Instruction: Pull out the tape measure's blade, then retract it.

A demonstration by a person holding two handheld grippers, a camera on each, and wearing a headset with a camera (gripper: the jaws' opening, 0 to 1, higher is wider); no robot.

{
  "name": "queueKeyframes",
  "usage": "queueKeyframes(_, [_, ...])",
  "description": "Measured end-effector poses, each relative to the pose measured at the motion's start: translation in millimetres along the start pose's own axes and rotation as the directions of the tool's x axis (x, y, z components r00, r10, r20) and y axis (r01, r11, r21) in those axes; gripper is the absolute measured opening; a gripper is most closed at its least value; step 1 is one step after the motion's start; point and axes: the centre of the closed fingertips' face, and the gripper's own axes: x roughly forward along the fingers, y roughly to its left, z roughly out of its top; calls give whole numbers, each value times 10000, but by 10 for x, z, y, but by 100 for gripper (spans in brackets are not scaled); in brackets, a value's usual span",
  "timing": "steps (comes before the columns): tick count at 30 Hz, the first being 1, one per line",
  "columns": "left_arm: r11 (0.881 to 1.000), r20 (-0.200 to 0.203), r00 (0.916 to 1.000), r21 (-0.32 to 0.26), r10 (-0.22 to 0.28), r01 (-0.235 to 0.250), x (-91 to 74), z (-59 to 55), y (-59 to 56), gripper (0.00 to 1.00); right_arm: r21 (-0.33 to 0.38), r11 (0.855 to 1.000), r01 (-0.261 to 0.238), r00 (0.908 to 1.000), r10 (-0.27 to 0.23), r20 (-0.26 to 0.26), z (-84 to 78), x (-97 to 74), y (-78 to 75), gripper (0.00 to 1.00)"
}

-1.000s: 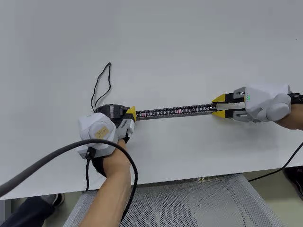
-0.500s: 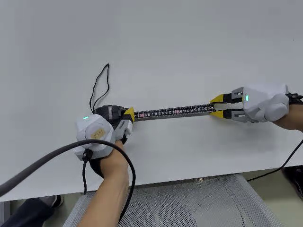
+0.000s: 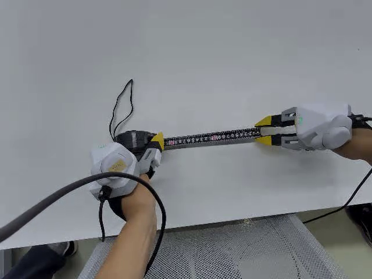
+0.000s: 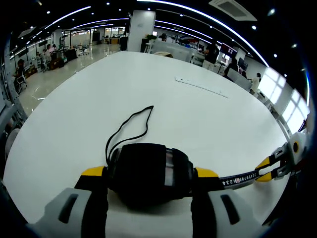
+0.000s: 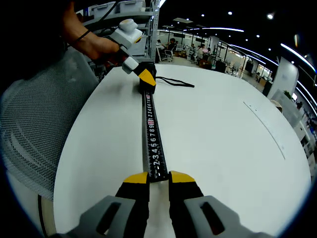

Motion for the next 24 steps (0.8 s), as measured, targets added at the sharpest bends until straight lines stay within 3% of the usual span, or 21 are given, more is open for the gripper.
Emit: queueKeyframes(24, [9996,-5,9998,-172,-201,201,1,16,4,65,-59,9998,-163,9998,164,68,125,61,-9,12])
